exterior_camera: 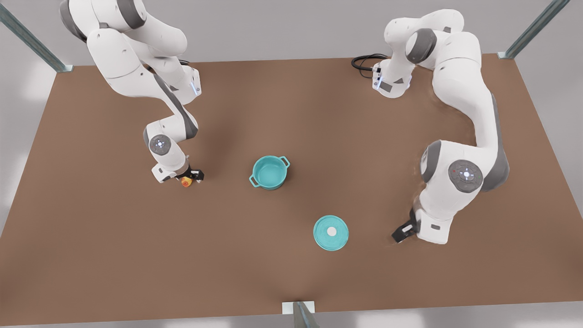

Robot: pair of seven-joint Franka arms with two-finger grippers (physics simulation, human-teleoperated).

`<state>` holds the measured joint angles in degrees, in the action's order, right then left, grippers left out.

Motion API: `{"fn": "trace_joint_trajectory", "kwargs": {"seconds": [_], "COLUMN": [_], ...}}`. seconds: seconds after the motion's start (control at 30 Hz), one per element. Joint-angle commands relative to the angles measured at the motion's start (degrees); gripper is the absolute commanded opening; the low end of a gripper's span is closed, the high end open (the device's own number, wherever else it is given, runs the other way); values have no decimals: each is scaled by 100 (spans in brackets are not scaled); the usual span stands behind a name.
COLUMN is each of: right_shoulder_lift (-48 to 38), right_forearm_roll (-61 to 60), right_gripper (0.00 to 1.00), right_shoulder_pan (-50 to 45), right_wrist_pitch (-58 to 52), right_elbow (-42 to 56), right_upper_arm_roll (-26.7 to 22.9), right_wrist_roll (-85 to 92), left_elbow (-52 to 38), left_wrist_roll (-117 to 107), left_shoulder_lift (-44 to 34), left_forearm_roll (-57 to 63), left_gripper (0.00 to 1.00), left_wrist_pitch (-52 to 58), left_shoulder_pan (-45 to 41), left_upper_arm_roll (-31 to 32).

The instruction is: Open the pot lid and put the potato into the pot

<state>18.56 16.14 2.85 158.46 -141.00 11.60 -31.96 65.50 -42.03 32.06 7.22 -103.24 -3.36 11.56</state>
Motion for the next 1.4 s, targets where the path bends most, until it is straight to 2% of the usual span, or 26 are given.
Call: {"fn": "trace_joint_trajectory", "kwargs": {"seconds": [0.0,0.03,0.1,0.13,0.23,0.4,0.57,0.7,1.03,1.37], "right_shoulder_lift": [33,33,33,33,33,42,33,33,-424,-670], "right_forearm_roll": [126,223,231,231,231,231,231,231,187,-138], "right_gripper": [100,100,100,95,92,69,56,52,53,54], "right_shoulder_pan": [5,13,13,13,5,13,13,13,-39,-39], "right_wrist_pitch": [19,19,19,27,27,27,36,36,-465,-1423], "right_elbow": [2,2,2,2,2,2,2,2,108,618], "right_upper_arm_roll": [-44,-79,-105,-105,-105,-105,-105,-114,-96,457], "right_wrist_roll": [-82,-82,-82,-82,-135,-188,-196,-214,-530,-996], "left_elbow": [2783,2828,2476,2581,2546,2511,2485,2485,2485,2485], "left_wrist_roll": [3430,3456,3860,3834,3869,3904,3896,3896,3878,3843], "left_shoulder_lift": [-2084,-2292,-2151,-2151,-2098,-2125,-2107,-2107,-2116,-2116], "left_forearm_roll": [-792,-652,-652,-652,-617,-643,-643,-643,-635,-635], "left_gripper": [100,100,100,100,100,100,100,100,100,100], "left_wrist_pitch": [873,656,682,726,700,700,691,735,744,744], "left_shoulder_pan": [493,547,951,942,934,960,1022,1022,1022,1022], "left_upper_arm_roll": [5,-31,-40,-22,4,-66,-48,-48,-40,-31]}}
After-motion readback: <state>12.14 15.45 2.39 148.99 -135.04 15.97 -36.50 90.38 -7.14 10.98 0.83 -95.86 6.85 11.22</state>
